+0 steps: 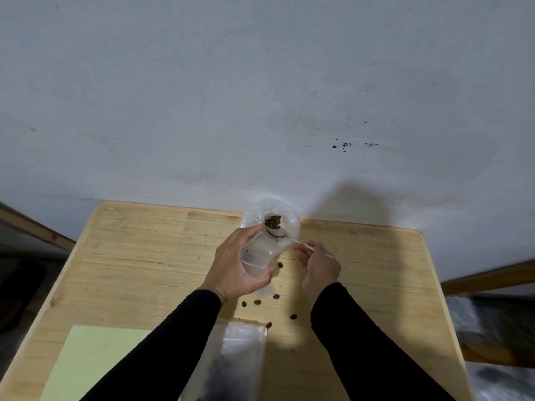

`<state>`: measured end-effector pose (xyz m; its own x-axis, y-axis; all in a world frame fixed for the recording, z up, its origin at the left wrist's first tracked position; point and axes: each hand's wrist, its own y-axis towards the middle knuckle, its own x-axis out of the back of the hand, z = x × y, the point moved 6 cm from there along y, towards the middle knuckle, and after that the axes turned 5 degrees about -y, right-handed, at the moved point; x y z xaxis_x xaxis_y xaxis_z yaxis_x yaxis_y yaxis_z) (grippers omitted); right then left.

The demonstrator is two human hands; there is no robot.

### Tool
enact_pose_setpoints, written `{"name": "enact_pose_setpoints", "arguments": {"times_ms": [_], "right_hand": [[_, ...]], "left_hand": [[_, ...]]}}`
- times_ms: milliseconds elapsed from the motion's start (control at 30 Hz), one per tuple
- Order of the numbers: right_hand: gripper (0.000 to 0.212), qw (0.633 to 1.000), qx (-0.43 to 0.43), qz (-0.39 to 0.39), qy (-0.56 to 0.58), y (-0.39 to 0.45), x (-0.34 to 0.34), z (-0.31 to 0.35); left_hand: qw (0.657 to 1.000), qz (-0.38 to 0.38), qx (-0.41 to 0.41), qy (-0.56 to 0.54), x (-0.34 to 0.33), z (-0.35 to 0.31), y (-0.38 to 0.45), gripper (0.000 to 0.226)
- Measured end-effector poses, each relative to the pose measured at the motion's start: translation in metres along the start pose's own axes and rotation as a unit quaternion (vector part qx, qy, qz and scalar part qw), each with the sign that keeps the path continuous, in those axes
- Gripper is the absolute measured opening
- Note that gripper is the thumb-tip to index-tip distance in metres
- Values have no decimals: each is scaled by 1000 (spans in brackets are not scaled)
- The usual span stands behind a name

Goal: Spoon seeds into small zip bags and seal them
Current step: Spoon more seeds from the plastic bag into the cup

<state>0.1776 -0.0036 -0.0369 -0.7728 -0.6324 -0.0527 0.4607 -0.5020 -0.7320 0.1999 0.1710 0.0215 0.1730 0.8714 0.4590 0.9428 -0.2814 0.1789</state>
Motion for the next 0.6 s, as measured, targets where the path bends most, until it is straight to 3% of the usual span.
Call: {"name": "enact_pose_setpoints", "arguments": {"times_ms": [467,600], "right_hand": [[23,991,-27,118,63,-3,-5,-3],[24,992,-21,121,42,-2,1,2]], "left_hand": [[999,-10,44,-20,-2,8,6,80],[998,-12,49,-28,-3,8,8,81]]}}
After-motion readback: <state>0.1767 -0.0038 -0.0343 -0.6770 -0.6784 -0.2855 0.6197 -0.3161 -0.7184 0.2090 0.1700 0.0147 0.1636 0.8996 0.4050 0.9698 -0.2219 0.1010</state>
